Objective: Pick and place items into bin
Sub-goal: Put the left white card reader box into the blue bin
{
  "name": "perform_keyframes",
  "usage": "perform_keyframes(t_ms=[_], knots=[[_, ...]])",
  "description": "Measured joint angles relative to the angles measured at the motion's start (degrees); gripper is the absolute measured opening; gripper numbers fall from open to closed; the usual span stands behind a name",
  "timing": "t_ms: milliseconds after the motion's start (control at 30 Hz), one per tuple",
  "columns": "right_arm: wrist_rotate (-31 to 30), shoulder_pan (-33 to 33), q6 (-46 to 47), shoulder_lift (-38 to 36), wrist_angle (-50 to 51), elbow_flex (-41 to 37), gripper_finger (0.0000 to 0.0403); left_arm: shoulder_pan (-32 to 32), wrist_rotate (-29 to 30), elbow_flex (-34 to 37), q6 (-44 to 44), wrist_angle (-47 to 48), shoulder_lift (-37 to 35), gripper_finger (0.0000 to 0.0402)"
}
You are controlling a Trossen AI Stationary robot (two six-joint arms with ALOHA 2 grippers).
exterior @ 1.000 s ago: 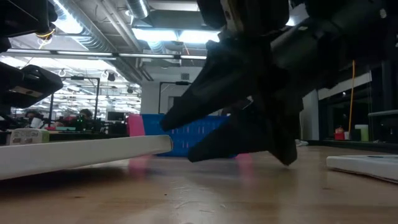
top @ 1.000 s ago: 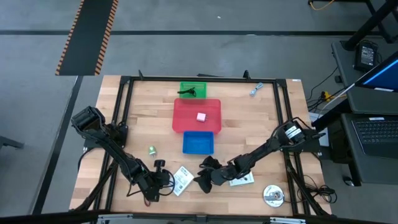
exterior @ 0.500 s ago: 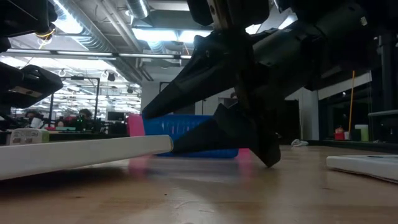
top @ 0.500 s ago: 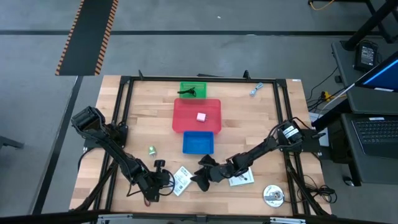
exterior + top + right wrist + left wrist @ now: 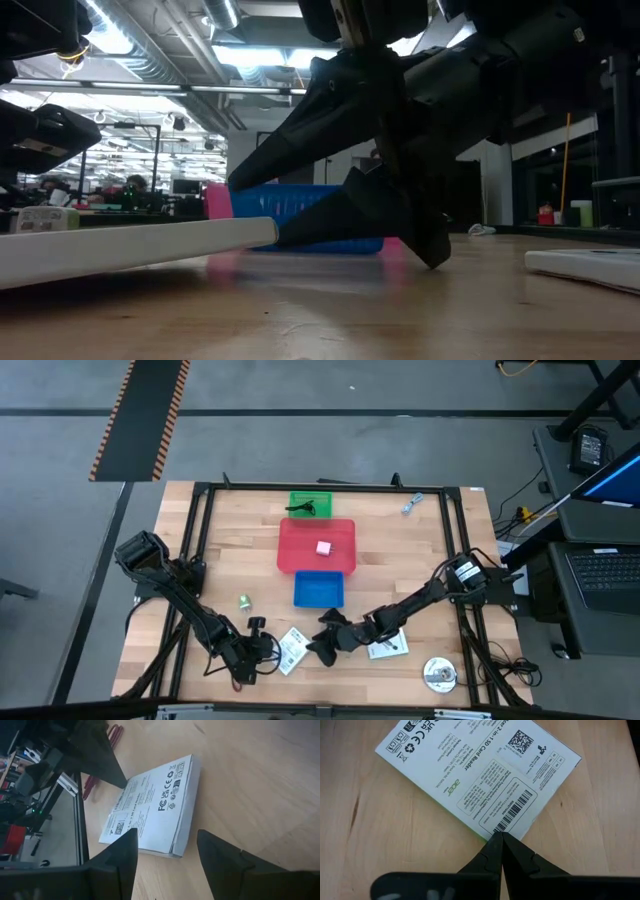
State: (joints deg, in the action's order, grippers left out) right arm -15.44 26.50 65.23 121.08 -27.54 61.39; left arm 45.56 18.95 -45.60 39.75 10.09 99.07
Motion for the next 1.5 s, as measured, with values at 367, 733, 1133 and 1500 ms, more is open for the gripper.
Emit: perform_keyframes(t_ms=[367,733,1133,1500], knots=[[0.61,0.00,0.50,0.04,0.24,-0.04,0.0182,0.03,0.38,0.00,-0.02,-0.02,0.03,0.0003],[3.60,-0.04,2.50,0.04,2.57,0.63,0.0182,0.02,0.89,0.00,-0.02,-0.04,0.07,0.0003],[5.80,-1.09,-0.59,3.54,16.00,10.99,0.0182,0.02,0.82,0.01,-0.04,-0.38,0.07,0.0003],[4.89,-1.16,-0.83,3.68,13.77,10.99,0.0182,0.04,0.59,0.04,-1.53,-1.15,0.07,0.0003]])
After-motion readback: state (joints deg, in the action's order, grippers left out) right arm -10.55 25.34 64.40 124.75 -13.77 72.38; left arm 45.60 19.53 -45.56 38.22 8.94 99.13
